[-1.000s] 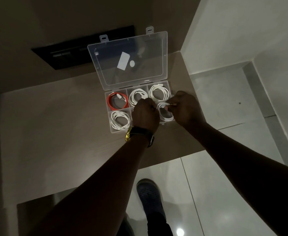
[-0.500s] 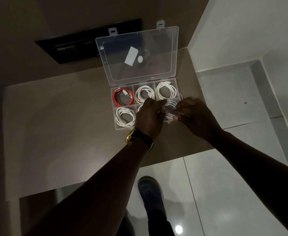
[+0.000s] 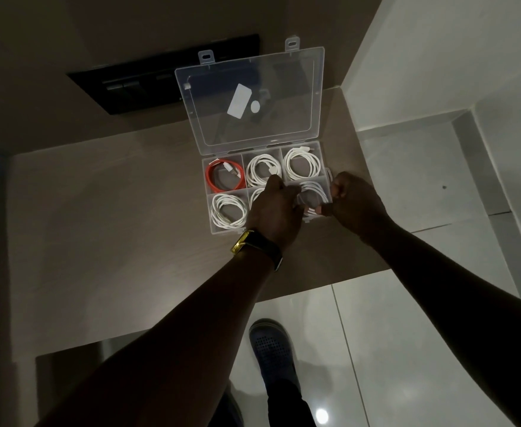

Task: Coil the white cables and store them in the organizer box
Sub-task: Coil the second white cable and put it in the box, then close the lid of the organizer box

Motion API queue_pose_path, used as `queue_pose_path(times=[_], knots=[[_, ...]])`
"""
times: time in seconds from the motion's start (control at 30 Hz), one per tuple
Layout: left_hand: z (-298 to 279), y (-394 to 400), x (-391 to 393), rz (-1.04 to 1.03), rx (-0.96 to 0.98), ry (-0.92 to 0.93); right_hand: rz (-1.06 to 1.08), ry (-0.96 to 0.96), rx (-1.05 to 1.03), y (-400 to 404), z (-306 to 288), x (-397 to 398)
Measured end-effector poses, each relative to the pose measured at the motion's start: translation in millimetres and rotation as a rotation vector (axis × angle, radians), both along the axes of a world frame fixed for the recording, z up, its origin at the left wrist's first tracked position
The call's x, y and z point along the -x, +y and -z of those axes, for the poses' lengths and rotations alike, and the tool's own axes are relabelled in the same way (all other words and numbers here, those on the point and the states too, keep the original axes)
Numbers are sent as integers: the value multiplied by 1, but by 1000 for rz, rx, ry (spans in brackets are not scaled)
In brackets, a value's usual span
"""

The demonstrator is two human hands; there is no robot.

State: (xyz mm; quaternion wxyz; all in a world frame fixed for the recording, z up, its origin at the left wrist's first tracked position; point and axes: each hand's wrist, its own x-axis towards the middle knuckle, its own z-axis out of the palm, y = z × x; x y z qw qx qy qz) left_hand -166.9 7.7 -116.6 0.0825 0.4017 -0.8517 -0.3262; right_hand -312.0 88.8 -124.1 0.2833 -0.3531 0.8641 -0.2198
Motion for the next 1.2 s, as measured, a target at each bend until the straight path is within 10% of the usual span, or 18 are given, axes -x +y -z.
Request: queue_pose_path(times=[0.53, 0.83, 1.2], knots=[[-5, -2, -27, -7, 48, 319, 190, -459, 159, -1, -11, 13], [-51, -136, -48, -965, -433, 775, 325, -716, 482, -105, -87, 40], [-72, -92, -82, -796, -718, 845, 274, -897, 561, -43, -98, 19]])
